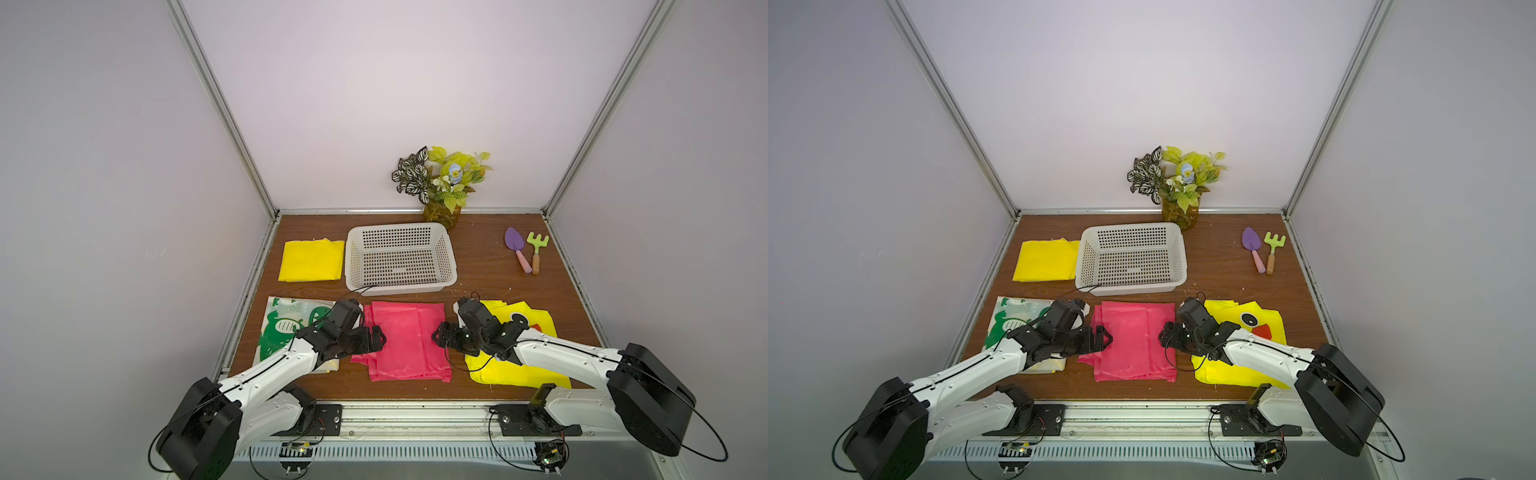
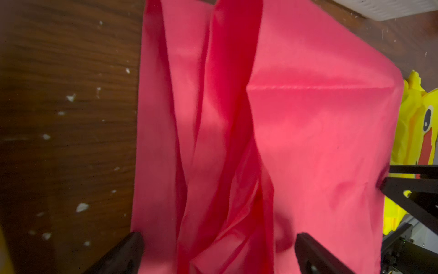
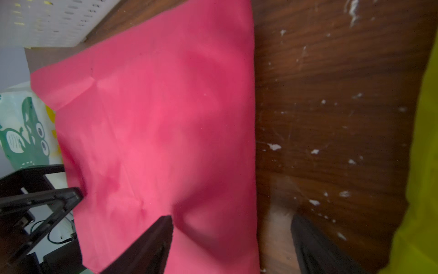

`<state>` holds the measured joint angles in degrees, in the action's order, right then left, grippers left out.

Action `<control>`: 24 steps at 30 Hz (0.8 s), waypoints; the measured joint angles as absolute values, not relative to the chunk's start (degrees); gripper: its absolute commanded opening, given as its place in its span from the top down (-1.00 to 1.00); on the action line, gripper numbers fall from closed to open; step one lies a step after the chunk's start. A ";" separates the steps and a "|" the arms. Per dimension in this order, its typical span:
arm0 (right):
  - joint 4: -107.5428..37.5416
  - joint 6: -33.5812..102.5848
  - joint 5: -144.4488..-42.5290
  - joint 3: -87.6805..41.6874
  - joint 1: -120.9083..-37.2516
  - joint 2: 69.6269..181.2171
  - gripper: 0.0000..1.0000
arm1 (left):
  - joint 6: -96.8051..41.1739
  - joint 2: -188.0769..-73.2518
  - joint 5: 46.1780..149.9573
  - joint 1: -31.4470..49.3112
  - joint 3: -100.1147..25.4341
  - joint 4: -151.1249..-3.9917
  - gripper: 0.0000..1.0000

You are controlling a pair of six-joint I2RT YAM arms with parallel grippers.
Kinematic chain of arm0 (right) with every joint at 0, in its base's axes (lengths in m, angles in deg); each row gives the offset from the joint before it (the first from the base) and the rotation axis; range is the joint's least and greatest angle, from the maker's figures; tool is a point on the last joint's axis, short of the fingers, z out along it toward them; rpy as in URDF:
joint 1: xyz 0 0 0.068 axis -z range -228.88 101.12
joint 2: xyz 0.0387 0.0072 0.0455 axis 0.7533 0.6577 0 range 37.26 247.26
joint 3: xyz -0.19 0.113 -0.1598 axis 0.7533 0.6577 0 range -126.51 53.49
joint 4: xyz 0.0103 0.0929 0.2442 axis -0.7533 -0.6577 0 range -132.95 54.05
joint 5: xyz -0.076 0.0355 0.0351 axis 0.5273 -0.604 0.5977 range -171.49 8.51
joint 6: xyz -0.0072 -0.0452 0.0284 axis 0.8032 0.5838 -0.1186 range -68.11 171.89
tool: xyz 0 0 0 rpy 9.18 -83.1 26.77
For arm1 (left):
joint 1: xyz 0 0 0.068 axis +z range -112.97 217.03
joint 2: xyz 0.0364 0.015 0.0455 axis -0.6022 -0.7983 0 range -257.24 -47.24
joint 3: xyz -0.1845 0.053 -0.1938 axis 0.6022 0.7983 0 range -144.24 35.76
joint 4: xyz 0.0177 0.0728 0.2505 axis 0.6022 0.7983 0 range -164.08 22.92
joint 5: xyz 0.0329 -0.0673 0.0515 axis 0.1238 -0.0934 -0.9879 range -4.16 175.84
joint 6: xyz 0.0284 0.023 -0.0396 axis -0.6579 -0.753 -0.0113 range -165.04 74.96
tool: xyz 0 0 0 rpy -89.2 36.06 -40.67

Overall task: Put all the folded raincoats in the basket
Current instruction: Pick up the raincoat from the center of the board.

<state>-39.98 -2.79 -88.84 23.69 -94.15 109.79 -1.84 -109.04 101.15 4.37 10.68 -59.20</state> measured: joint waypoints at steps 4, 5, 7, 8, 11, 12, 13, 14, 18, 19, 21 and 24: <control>-37.91 -2.79 -88.91 23.69 -94.24 110.95 -0.69 | -1.84 -111.07 101.02 4.34 10.53 -62.39 -1.00; -37.23 -2.79 -88.93 23.69 -94.33 111.32 -0.69 | -1.90 -111.94 101.04 4.30 10.29 -63.22 -0.99; -35.94 -2.81 -88.98 23.60 -94.68 112.13 -0.67 | -2.01 -113.91 100.95 3.93 9.39 -64.56 -1.00; -35.39 -2.81 -88.95 23.52 -94.92 112.52 -0.67 | -2.08 -114.94 100.80 3.54 8.83 -65.13 -0.99; -34.35 -3.01 -88.78 23.12 -95.95 113.55 -0.59 | -2.25 -117.65 99.71 1.22 7.01 -65.52 -0.90; -33.97 -3.07 -88.43 23.06 -96.43 113.81 -0.55 | -2.21 -118.26 99.31 0.26 6.57 -65.54 -0.82; -33.78 -3.20 -87.99 23.08 -96.91 113.94 -0.49 | -2.16 -118.81 98.77 -0.79 6.29 -65.54 -0.73; -33.69 -3.34 -87.64 23.06 -97.32 114.05 -0.43 | -2.01 -119.16 98.24 -1.73 6.09 -65.56 -0.62; -34.13 -4.32 -85.57 23.10 -99.05 114.27 -0.12 | -0.72 -120.38 96.65 -5.36 5.87 -65.50 -0.12; -34.48 -4.60 -84.89 23.10 -99.47 114.23 0.00 | -0.31 -120.55 96.38 -6.04 5.87 -65.34 0.04; -35.07 -4.89 -84.17 23.21 -100.12 114.01 0.23 | 0.79 -120.79 96.03 -6.96 5.92 -64.86 0.42; -35.96 -5.15 -83.12 23.34 -100.78 112.54 0.69 | 1.60 -120.77 96.17 -7.63 5.94 -64.27 0.99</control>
<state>-35.96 -5.15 -83.12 23.34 -100.78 112.54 1.60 -120.77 96.17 -7.63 5.94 -64.27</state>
